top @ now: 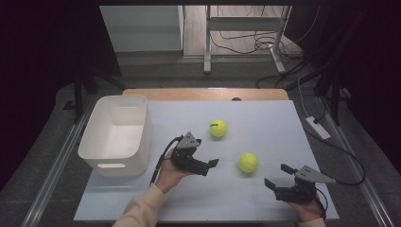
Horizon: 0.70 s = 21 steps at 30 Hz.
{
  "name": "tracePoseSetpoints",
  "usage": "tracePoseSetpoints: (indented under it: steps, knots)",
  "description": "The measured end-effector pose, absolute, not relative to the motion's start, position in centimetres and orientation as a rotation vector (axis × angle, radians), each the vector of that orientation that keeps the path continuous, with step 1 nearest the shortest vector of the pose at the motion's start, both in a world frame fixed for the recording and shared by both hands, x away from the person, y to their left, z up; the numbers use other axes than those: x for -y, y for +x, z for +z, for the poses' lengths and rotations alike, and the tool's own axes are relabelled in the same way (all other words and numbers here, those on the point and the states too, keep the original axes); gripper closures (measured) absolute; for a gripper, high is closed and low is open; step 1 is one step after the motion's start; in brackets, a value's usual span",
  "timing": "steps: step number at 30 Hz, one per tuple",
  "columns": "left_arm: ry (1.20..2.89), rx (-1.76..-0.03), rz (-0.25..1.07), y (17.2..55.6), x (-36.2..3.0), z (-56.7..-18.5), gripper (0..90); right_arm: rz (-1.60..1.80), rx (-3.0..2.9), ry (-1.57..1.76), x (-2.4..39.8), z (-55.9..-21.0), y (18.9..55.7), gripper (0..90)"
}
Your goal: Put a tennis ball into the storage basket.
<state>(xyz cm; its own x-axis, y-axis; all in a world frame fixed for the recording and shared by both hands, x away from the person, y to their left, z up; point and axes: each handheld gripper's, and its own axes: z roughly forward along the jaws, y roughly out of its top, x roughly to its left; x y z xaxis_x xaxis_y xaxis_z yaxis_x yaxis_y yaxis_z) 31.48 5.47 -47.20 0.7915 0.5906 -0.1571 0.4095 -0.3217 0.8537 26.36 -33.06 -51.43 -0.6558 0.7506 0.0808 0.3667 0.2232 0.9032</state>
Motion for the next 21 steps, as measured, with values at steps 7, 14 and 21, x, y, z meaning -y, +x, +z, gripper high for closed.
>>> tracePoseSetpoints:
  steps: [7,14,21]
  knots:
    - [1.980,-0.743,0.228,31.9,-4.9,-47.2,2.9,1.411,-2.133,1.034,33.0,-51.4,26.4,8.5]
    - [1.980,-0.751,0.232,32.5,-4.6,-47.2,3.0,1.412,-2.133,1.033,33.0,-51.4,26.4,8.5]
    - [1.991,-0.766,0.235,33.3,-4.3,-47.3,3.1,1.410,-2.133,1.035,33.0,-51.4,26.4,8.4]
